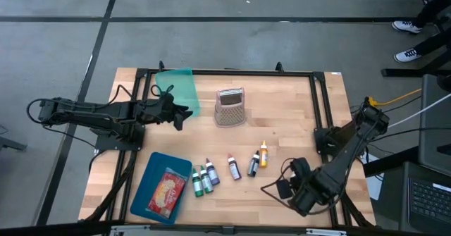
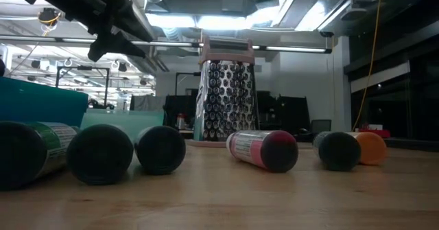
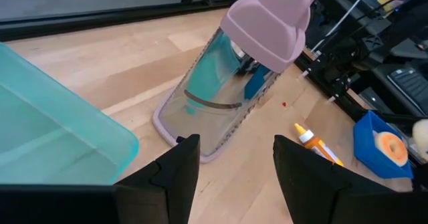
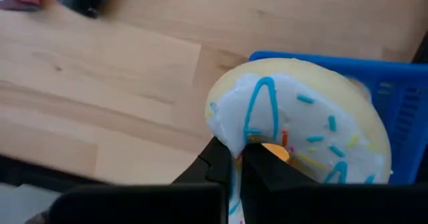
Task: Pick & Place Food Item
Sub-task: Put the donut into the blue bin
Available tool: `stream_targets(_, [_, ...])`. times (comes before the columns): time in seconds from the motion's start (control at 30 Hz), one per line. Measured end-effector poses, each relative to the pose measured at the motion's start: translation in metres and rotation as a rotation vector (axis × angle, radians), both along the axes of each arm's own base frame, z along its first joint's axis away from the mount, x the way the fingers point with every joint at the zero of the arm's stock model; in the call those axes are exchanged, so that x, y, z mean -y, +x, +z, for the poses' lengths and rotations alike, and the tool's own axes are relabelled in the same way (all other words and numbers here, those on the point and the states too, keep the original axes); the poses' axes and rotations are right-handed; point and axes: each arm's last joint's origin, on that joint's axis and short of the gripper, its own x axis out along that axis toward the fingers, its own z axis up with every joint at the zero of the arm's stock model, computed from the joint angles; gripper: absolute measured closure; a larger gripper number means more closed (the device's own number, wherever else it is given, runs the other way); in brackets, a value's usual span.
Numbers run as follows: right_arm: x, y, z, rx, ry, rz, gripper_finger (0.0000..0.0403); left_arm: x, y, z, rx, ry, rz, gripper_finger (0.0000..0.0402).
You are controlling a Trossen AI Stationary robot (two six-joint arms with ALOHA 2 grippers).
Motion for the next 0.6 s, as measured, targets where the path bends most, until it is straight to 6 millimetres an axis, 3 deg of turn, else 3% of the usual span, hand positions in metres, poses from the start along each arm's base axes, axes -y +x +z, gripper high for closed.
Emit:
stream_targets(0.27, [-0.009, -0.016, -0.014, 0.094, 0.013, 0.054, 0.0393, 0.001, 0.000, 0.000, -0.001, -0.013, -0.020, 0.0217])
stream_targets(0.6, [0.005, -0.048, -0.019, 0.095, 0.014, 0.115, 0.0393, 0.001, 0.000, -0.001, 0.001, -0.031, -0.038, 0.0217])
